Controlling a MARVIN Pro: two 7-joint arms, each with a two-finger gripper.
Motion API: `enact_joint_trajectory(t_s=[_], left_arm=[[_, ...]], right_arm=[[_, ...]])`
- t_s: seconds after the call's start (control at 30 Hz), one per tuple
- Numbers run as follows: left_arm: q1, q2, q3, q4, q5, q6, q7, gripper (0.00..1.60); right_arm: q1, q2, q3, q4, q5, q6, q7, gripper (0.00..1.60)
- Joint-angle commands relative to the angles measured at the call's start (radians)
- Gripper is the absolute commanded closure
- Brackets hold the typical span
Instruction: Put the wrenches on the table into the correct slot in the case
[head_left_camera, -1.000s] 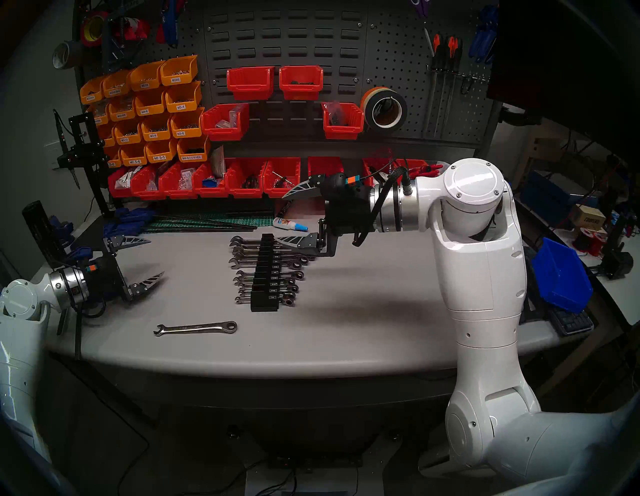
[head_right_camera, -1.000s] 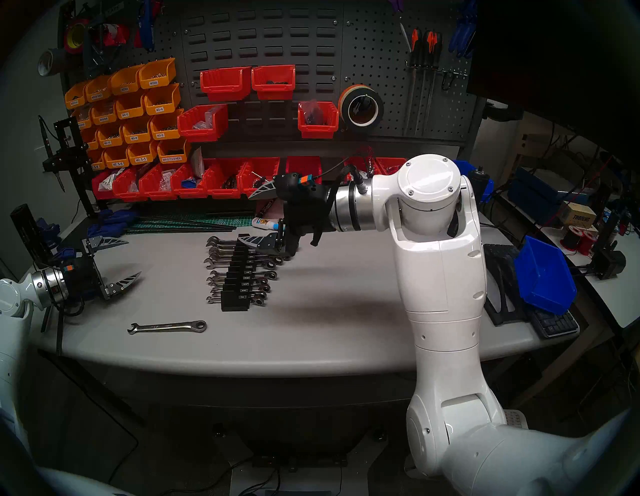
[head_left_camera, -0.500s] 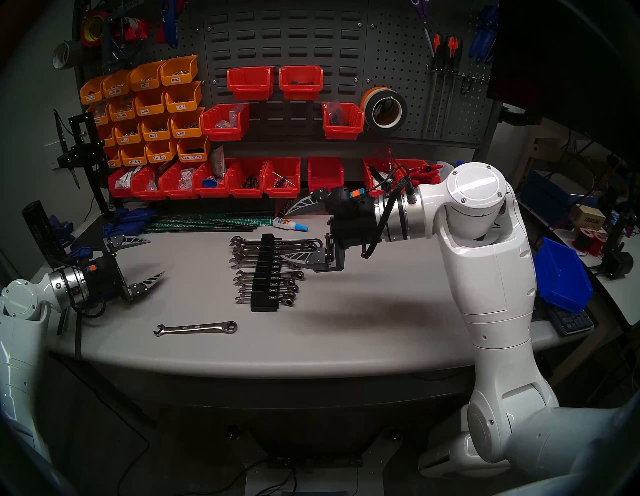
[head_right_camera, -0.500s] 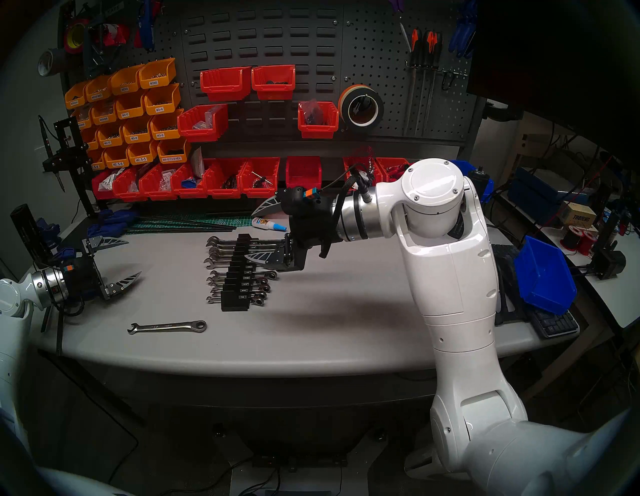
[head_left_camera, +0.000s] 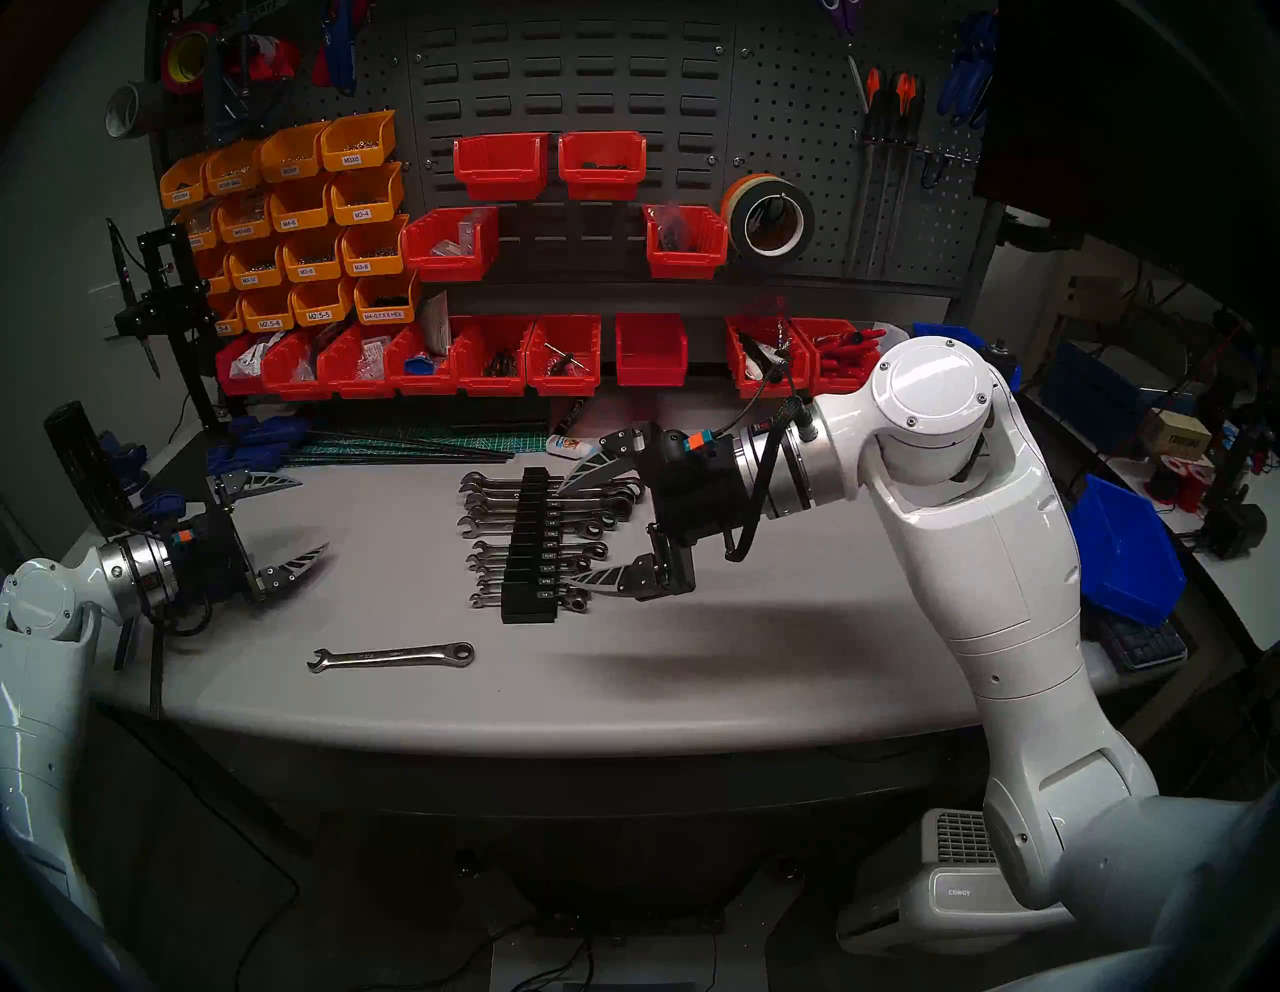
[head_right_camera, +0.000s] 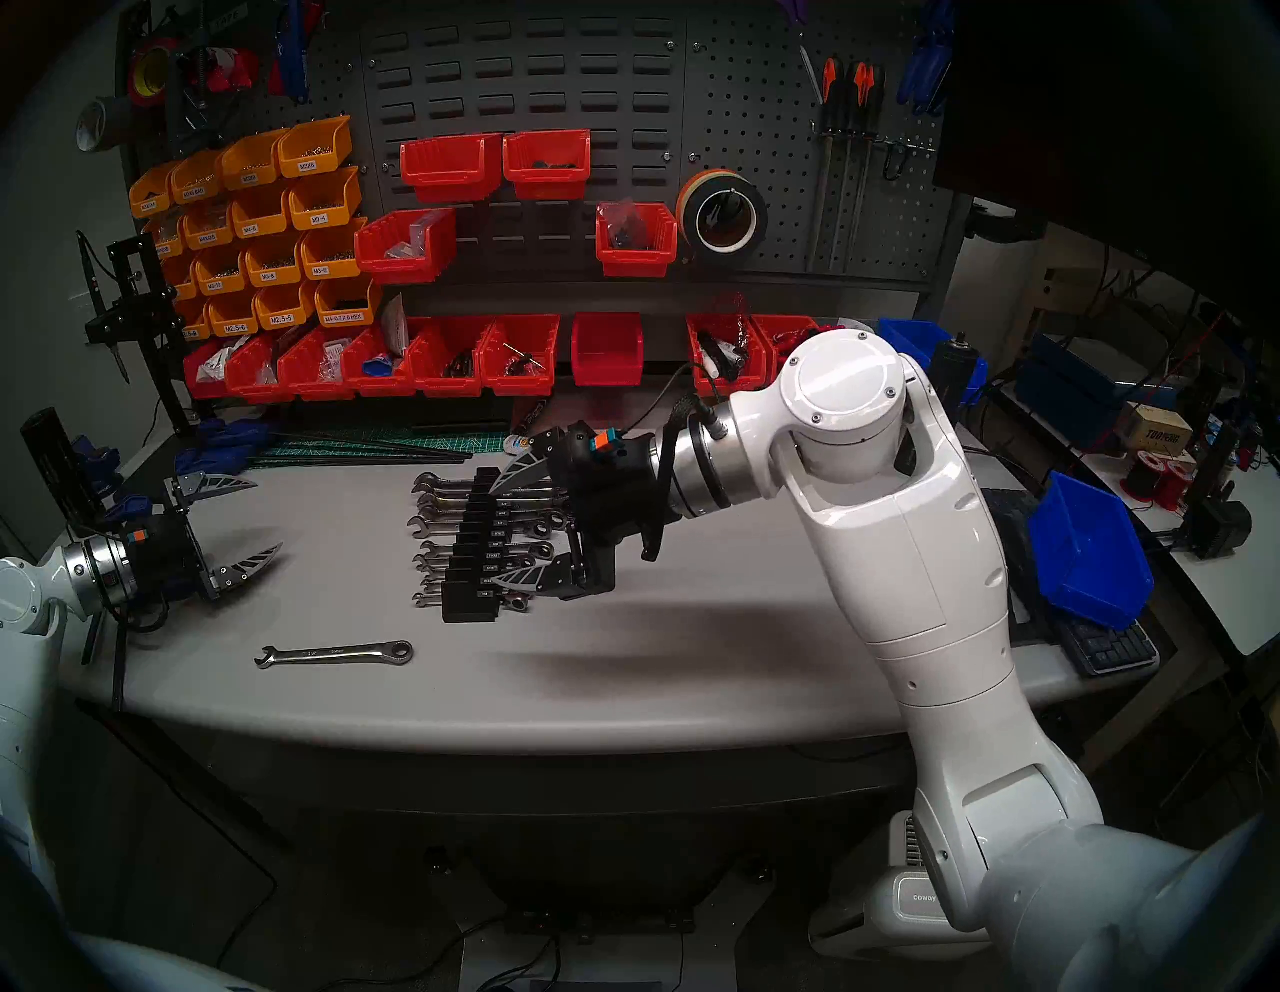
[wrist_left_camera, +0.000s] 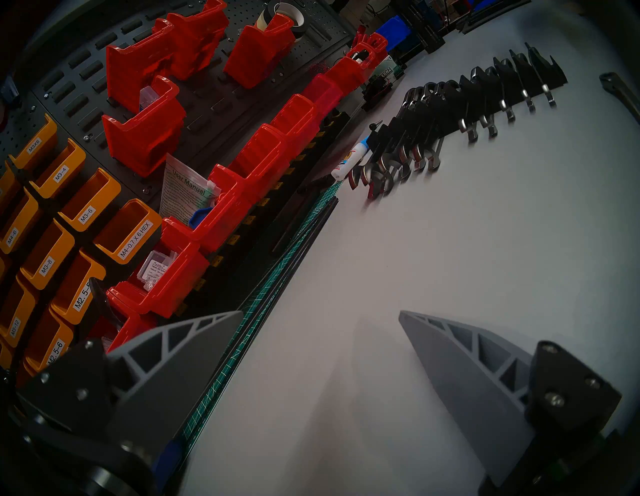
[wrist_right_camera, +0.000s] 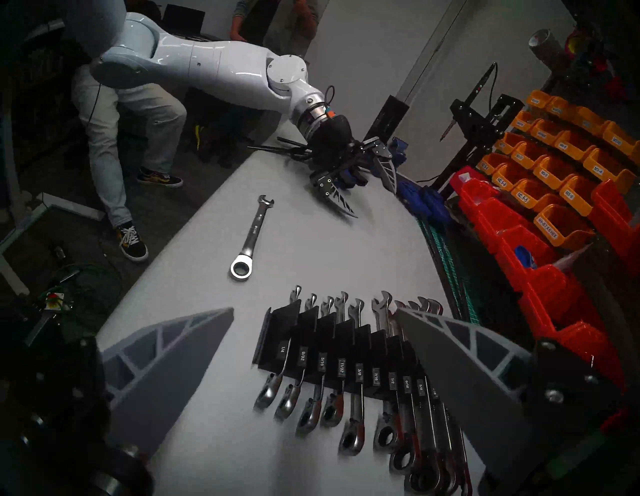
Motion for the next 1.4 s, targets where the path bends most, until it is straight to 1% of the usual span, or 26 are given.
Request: enact_joint_trajectory(t_s=[0.0,0.07,0.2,0.27,0.67,1.0,1.2,1.37], left_arm=[[-0.017,0.011,-0.016,-0.012,-0.011,0.001,0.004,0.00],[-0.017,0.011,-0.016,-0.012,-0.011,0.001,0.004,0.00],[-0.017,0.011,-0.016,-0.012,-0.011,0.001,0.004,0.00],[-0.017,0.011,-0.016,-0.012,-0.011,0.001,0.004,0.00],[-0.017,0.011,-0.016,-0.012,-0.011,0.001,0.004,0.00],[-0.017,0.011,-0.016,-0.012,-0.011,0.001,0.004,0.00],[-0.017,0.011,-0.016,-0.012,-0.011,0.001,0.004,0.00],[-0.017,0.011,-0.016,-0.012,-0.011,0.001,0.004,0.00]], right_arm=[[0.045,0.083,-0.019,-0.014,0.037,-0.014,-0.002,0.00],[0.048,0.091,-0.023,-0.012,0.044,-0.018,-0.002,0.00],[0.053,0.077,-0.014,-0.002,0.048,-0.018,-0.002,0.00],[0.060,0.072,-0.021,0.001,0.053,-0.021,-0.002,0.00],[0.105,0.033,-0.099,0.016,0.067,-0.025,-0.002,0.00],[0.127,0.004,-0.143,0.038,0.068,-0.028,-0.002,0.00],[0.144,-0.025,-0.170,0.050,0.069,-0.028,-0.002,0.00],[0.163,-0.049,-0.192,0.077,0.062,-0.037,-0.012,0.00]])
